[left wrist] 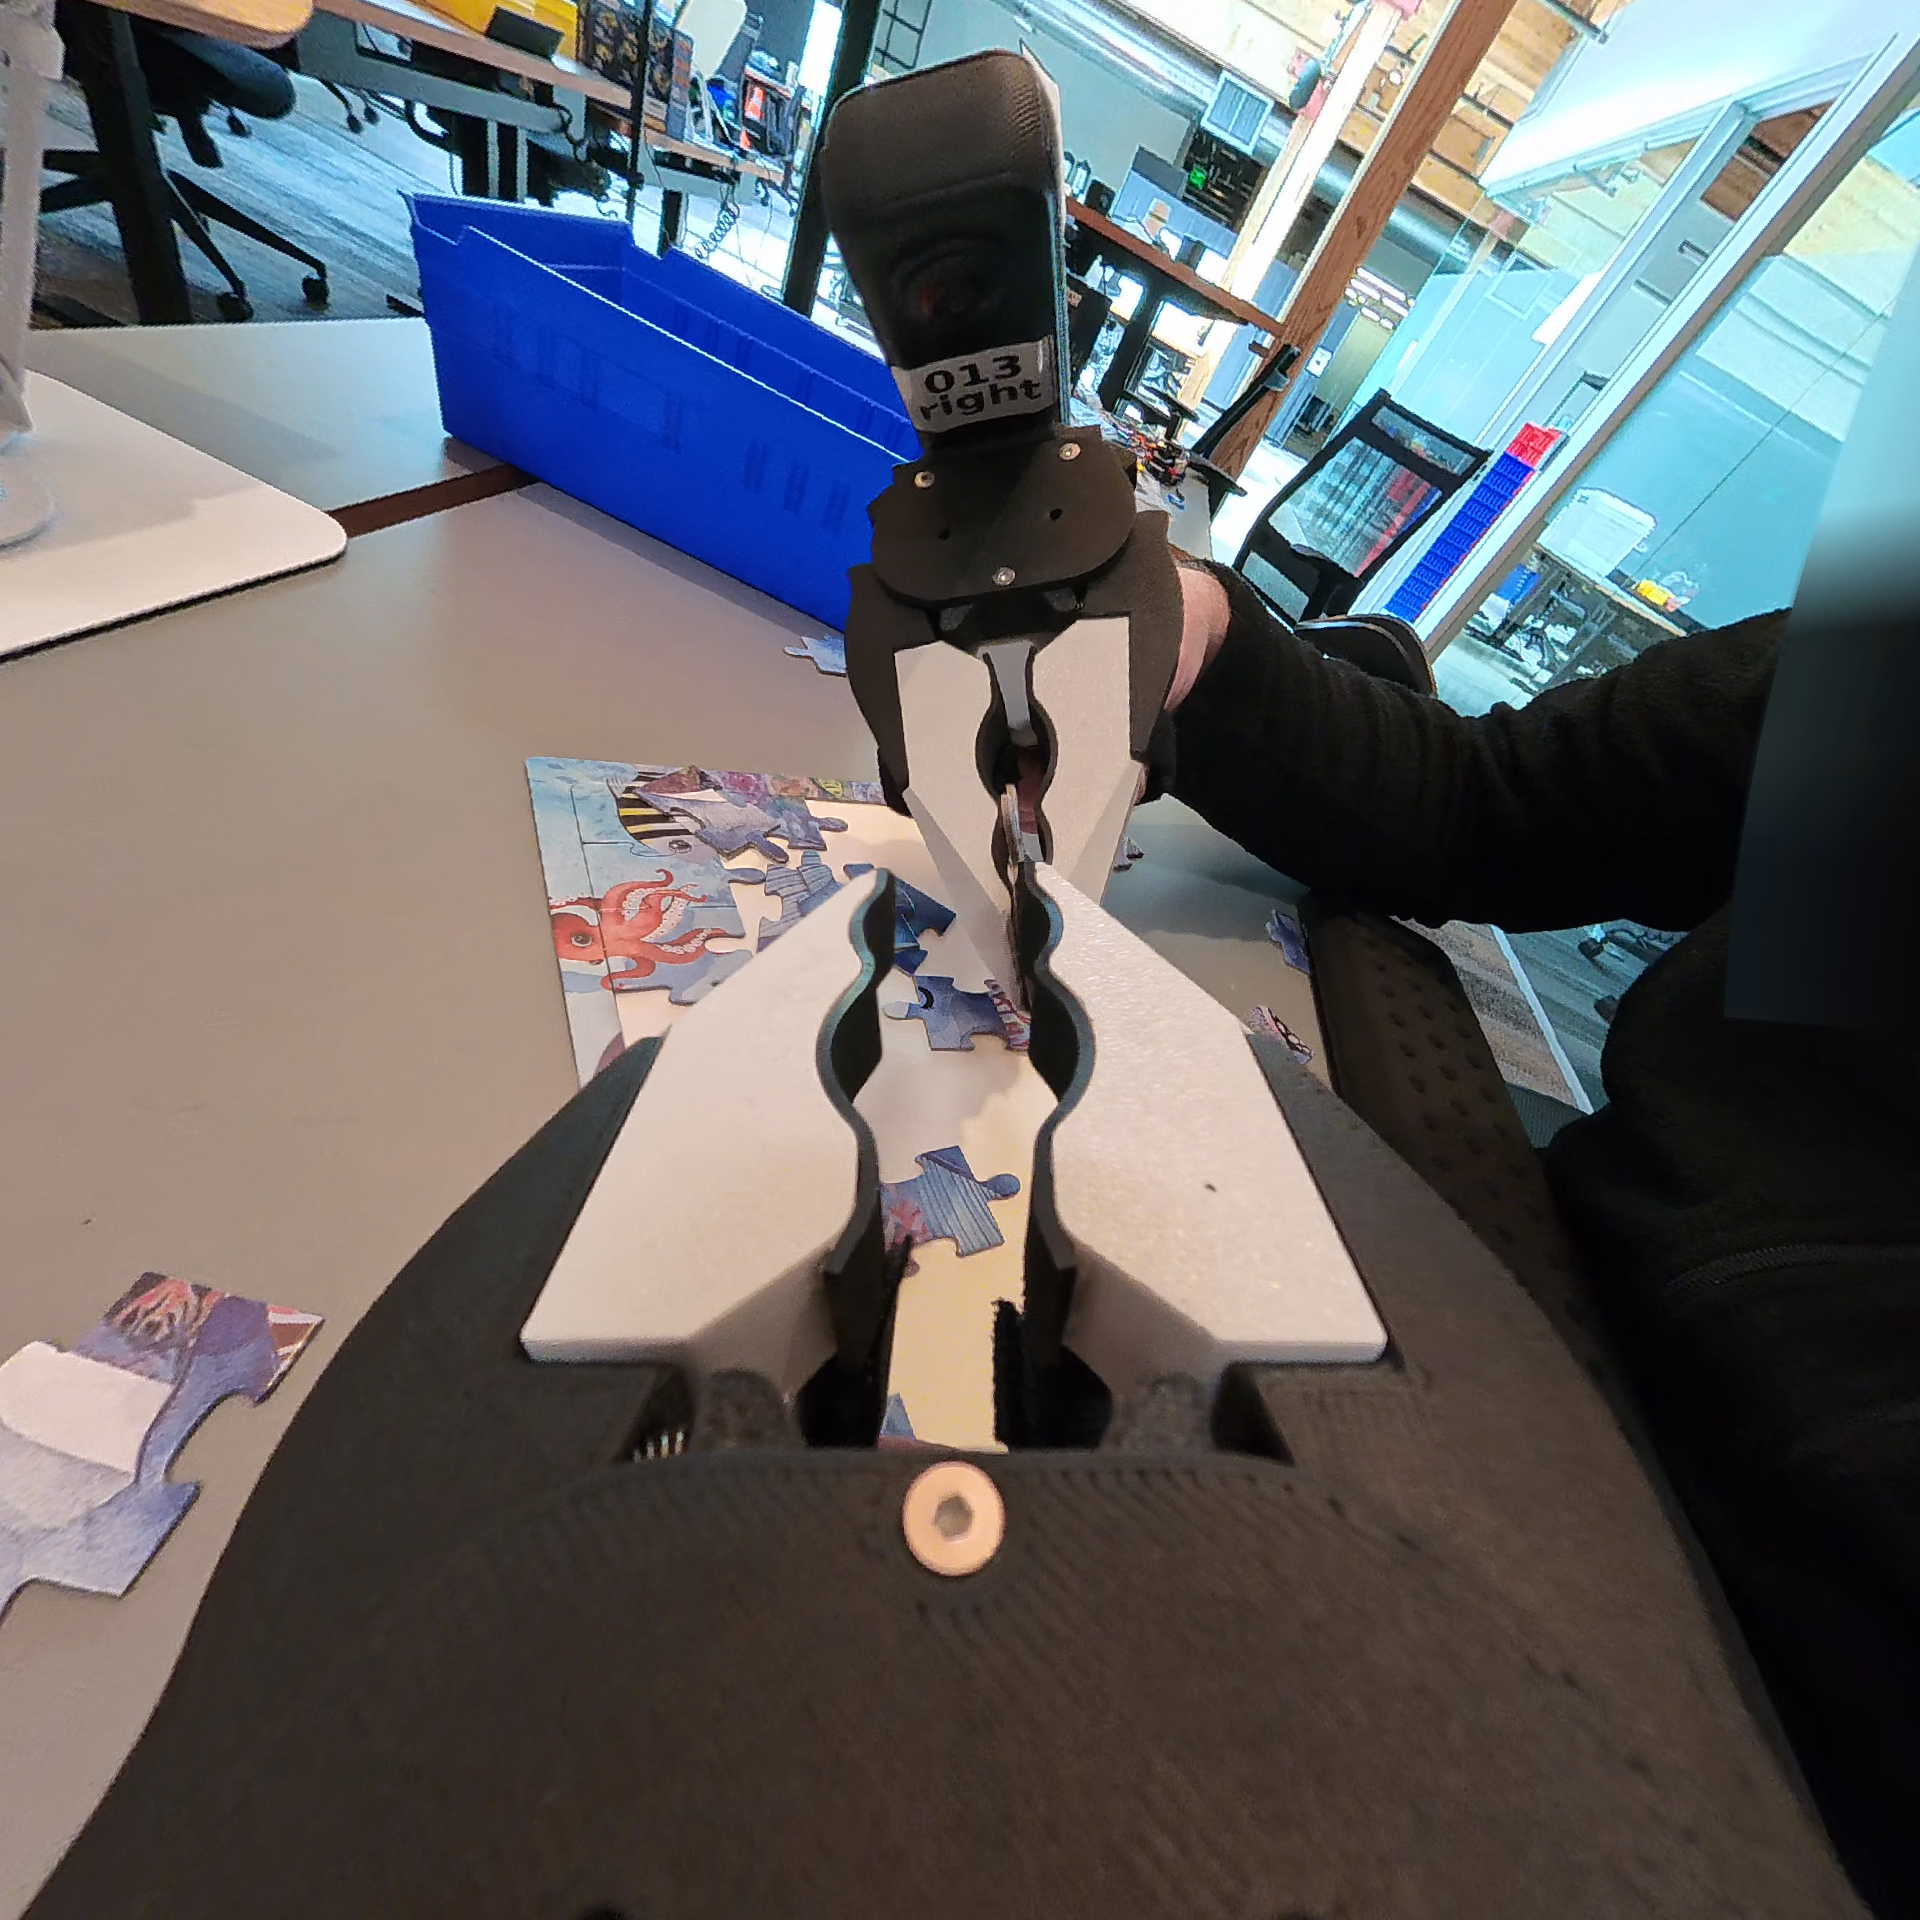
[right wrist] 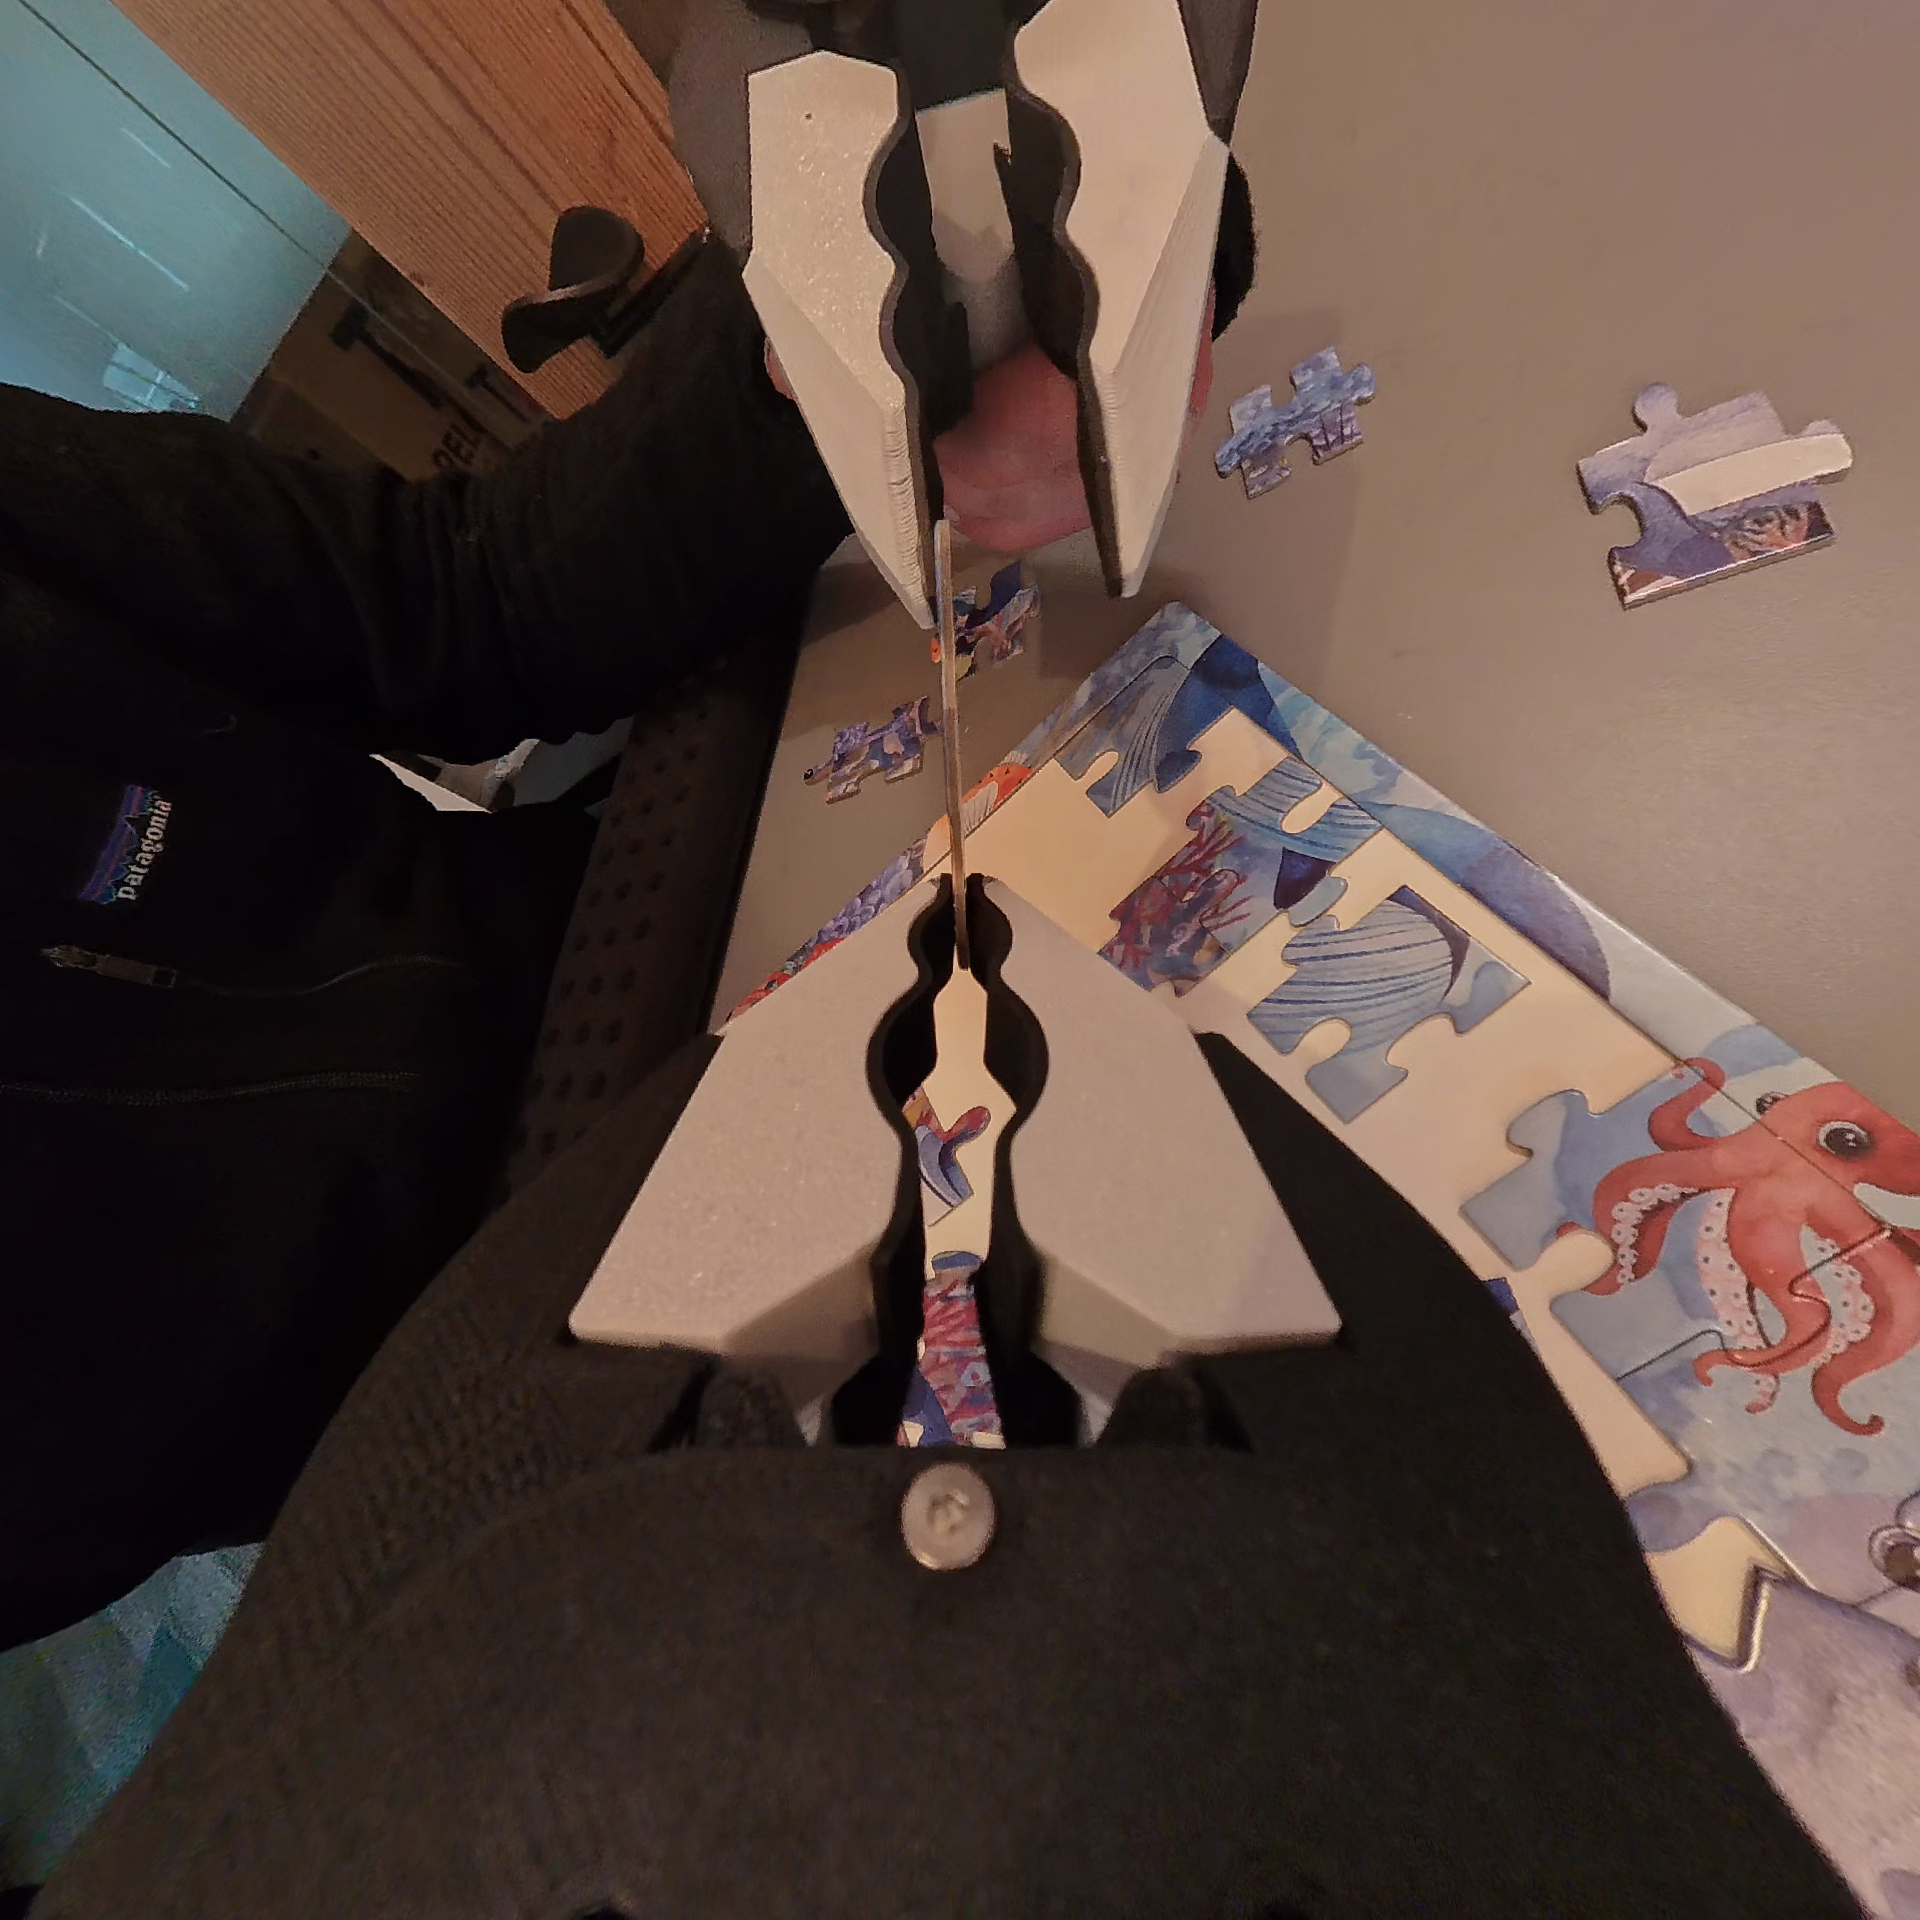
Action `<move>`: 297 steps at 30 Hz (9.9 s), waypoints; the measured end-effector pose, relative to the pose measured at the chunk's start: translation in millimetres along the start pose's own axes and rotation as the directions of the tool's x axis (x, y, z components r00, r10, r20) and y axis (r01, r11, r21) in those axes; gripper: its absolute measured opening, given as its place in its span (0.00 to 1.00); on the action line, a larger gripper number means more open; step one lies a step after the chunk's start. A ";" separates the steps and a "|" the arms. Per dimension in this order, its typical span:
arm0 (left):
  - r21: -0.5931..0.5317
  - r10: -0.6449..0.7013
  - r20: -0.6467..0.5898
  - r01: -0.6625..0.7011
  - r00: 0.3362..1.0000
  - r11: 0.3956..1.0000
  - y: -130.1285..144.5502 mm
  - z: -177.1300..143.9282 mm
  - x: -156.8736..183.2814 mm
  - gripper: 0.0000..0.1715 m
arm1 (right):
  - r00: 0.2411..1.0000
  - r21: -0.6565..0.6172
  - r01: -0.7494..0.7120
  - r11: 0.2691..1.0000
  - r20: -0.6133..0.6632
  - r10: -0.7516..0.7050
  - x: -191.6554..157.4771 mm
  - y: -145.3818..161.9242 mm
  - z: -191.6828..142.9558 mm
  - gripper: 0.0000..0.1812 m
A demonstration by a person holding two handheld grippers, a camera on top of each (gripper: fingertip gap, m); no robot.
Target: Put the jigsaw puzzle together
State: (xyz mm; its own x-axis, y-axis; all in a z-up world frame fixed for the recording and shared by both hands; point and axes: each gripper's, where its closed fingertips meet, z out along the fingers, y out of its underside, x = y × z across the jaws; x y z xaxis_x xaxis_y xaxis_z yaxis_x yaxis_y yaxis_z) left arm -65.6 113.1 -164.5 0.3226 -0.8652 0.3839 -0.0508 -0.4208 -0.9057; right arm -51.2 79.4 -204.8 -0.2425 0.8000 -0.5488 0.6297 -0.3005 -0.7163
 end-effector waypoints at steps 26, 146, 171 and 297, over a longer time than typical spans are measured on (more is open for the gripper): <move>0.053 -0.017 0.057 0.014 0.998 0.998 -9.8 -5.9 -11.6 0.13 | 0.998 0.074 0.024 0.997 -0.053 -0.021 3.5 -14.4 -20.9 0.00; -0.280 0.201 0.159 -0.151 0.966 0.948 43.4 26.7 -22.5 0.12 | 0.961 -0.177 0.019 0.984 -0.268 -0.066 33.9 25.7 -50.3 0.00; -0.654 0.405 0.042 -0.281 0.913 0.702 118.0 34.3 -12.6 0.34 | 0.987 -0.496 -0.031 0.868 -0.150 -0.051 19.4 90.0 -15.9 0.00; -0.621 0.408 0.243 -0.182 0.880 0.762 104.5 33.7 -54.8 0.24 | 0.884 -0.324 0.034 0.945 -0.432 -0.180 79.6 51.5 -1.0 0.10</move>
State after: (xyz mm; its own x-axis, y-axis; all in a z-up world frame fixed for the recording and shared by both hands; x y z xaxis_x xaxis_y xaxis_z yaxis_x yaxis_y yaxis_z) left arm -56.7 125.7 -286.2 0.4928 -0.8669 -0.0752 -0.6845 -0.3328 -0.6486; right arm -37.3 128.1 -285.0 -0.0089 0.9855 -0.1696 0.8260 -0.0884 -0.5567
